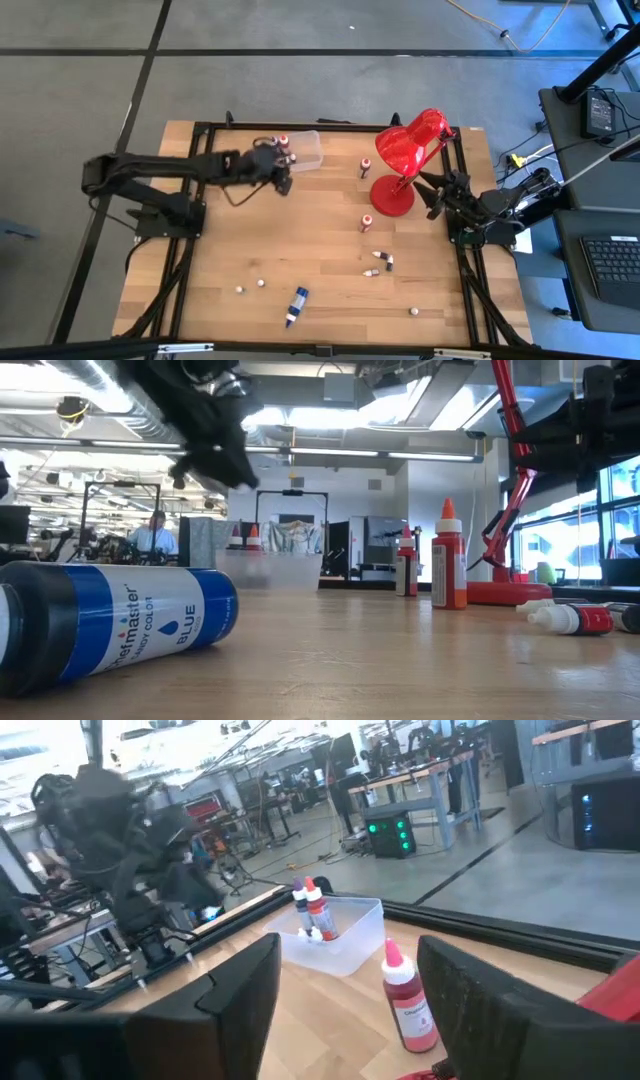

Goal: Pick & Place food coloring
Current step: Put the small green food coloring bottle into the transparent bin

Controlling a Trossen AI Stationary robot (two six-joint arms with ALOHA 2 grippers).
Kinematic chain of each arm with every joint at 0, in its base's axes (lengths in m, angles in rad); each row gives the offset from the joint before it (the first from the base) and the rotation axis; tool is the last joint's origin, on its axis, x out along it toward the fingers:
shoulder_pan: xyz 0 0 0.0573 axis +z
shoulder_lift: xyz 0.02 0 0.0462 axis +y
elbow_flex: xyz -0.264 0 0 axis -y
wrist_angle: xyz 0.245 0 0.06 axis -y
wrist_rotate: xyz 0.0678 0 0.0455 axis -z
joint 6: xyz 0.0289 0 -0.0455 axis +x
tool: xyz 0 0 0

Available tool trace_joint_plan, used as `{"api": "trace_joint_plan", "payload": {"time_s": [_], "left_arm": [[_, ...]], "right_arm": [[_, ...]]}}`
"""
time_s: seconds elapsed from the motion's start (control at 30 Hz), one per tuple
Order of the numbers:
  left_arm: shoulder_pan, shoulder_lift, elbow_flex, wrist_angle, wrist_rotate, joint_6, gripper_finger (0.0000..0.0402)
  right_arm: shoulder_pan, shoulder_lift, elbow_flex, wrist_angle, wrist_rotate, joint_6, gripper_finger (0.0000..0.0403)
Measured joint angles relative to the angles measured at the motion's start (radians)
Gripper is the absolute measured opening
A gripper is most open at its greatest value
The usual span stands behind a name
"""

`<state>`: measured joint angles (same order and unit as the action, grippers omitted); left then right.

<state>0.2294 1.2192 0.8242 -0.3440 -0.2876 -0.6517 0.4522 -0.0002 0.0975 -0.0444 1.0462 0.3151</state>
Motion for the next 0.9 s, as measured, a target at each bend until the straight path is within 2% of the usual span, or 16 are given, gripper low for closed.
{"api": "trace_joint_plan", "payload": {"time_s": [0.13,0.37,0.67,0.9], "left_arm": [[0.139,0.062,0.021,0.117,0.112,0.166,0.0071],[0.259,0.276,0.196,0.079,0.198,0.409,0.0072],[0.305,0.572,0.488,-0.173,0.209,0.587,0.0073],[0.292,0.686,0.576,-0.221,0.215,0.684,0.0077]], "right_arm": [[0.000,0.000,0.000,-0.001,0.017,0.030,0.0237],[0.000,0.000,0.000,-0.003,0.055,0.049,0.0237],[0.000,0.000,0.000,-0.003,0.067,0.077,0.0237],[0.000,0.000,0.000,-0.003,0.072,0.081,0.0237]]}}
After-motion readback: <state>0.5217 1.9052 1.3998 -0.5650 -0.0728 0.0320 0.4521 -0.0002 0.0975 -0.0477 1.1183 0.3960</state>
